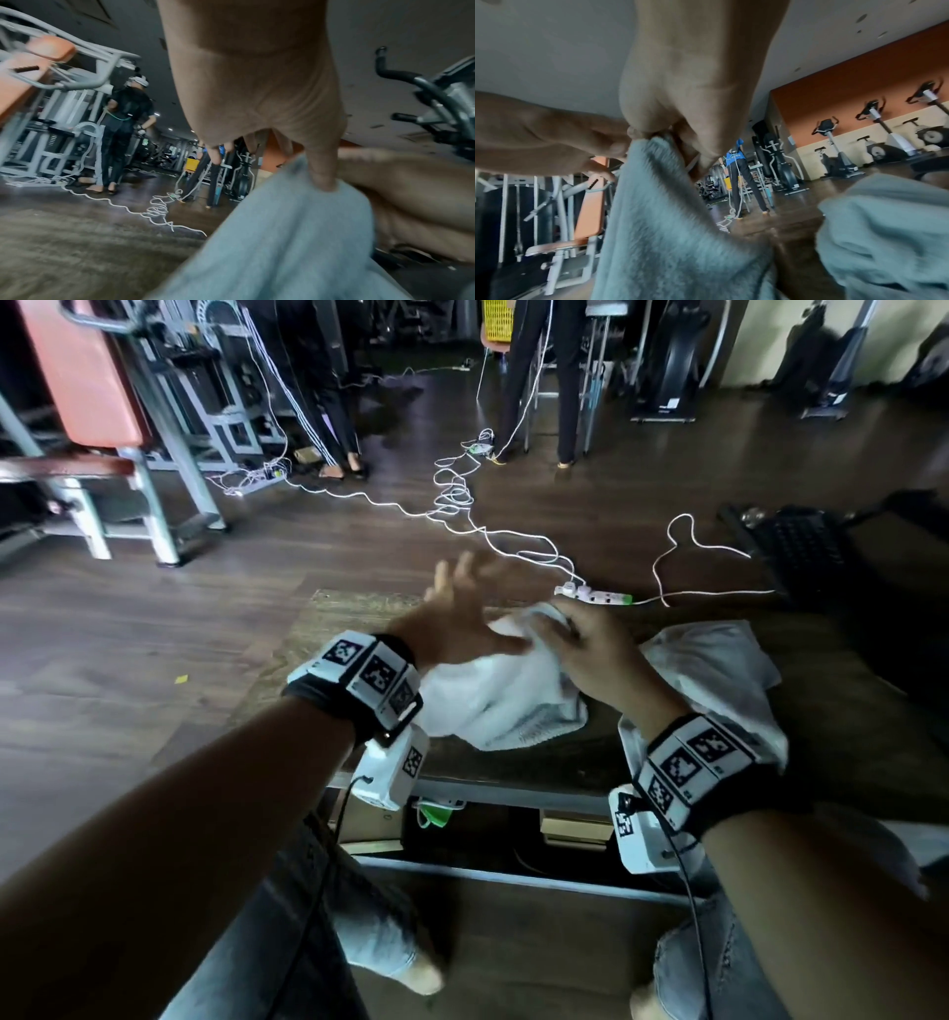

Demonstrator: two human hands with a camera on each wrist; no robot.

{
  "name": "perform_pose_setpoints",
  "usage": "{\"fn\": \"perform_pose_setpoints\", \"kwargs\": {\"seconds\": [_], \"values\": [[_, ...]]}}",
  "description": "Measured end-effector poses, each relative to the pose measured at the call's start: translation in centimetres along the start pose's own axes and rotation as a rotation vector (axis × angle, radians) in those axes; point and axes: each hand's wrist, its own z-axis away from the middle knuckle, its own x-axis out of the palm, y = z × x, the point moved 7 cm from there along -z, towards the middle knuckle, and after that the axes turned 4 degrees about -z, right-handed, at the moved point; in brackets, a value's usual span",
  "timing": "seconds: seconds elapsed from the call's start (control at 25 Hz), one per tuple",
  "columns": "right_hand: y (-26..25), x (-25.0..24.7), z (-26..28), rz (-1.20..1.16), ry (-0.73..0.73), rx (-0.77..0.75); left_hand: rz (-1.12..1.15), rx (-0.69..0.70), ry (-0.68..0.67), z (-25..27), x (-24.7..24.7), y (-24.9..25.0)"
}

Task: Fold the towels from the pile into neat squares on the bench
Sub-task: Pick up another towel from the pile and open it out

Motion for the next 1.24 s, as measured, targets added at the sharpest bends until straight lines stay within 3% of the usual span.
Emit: {"fn": "perform_pose_setpoints", "kwargs": {"seconds": [0.08, 0.12, 0.28, 0.4, 0.52, 0.6, 0.68, 0.76, 0.88, 0.96, 1.08, 1.24], "values": [[-0.5, 0.9, -1.1, 0.016, -0.004, -0.014, 0.091, 0.236, 0.005, 0.7, 1.1, 2.2], [-0.5, 0.8, -1.4, 0.039, -0.008, 0.02, 0.118, 0.251, 0.067, 0.8, 0.6, 2.0], [2.2, -0.2, -0.4, 0.216, -0.187, 0.167, -0.003, 0.008, 0.192, 0.5, -2.2, -2.2], [2.4, -2.2, -0.3, 0.355, -0.188, 0.243, -0.024, -0.181, 0.278, 1.0, -5.1, -6.3], [2.7, -2.9, -0.6, 0.51, -0.314, 0.359, -0.05, -0.374, 0.32, 0.9, -7.1, -11.3], [2.3, -2.6, -0.7, 0.356, -0.328, 0.401, -0.104, -0.405, 0.261, 0.1, -6.7, -13.0], [1.9, -1.9, -1.6, 0.219, -0.23, 0.404, -0.09, -0.379, 0.21, -0.2, -5.4, -12.1], [1.3, -0.7, -2.4, 0.087, -0.107, 0.428, -0.032, -0.249, 0.196, 0.0, -3.6, -8.9], [0.9, 1.4, -2.7, -0.167, 0.031, 0.58, 0.171, -0.02, 0.286, 2.5, -1.3, -2.5], [0.1, 2.9, -2.7, -0.404, 0.018, 0.646, 0.328, 0.007, 0.236, 4.1, 0.3, 0.4], [-0.6, 3.4, -2.5, -0.687, 0.035, 0.749, 0.296, -0.017, 0.198, 4.8, 2.3, 0.7], [0.0, 0.9, -2.2, -0.509, 0.089, 0.633, 0.462, -0.077, 0.245, 4.4, 1.7, -2.6]]}}
